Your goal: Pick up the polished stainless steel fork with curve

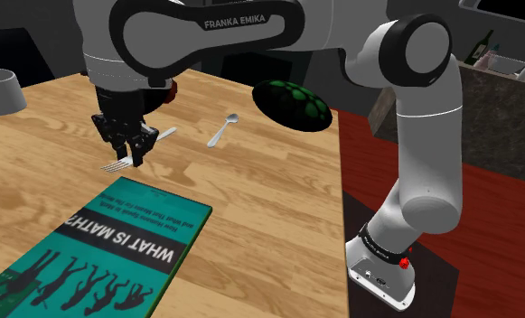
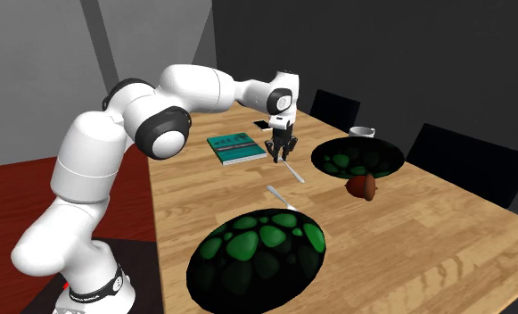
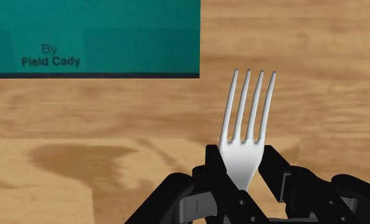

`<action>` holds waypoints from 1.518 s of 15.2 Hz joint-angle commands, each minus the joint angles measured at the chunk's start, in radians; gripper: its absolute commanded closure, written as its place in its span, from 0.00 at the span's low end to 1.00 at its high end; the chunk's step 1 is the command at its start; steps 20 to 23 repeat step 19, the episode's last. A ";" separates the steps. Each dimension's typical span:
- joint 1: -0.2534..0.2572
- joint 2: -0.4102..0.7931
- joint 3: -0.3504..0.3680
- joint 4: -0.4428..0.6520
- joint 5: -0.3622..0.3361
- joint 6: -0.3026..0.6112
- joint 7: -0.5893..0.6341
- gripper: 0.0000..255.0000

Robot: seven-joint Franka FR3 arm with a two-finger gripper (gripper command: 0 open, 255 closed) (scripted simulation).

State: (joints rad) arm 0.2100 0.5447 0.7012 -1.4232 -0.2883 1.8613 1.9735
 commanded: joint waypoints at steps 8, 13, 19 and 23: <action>0.007 -0.008 0.006 0.060 0.011 -0.078 -0.008 1.00; 0.020 -0.010 0.009 0.127 0.015 -0.144 -0.011 1.00; 0.036 -0.006 0.010 0.193 0.014 -0.203 -0.013 1.00; 0.036 -0.006 0.010 0.193 0.014 -0.203 -0.013 1.00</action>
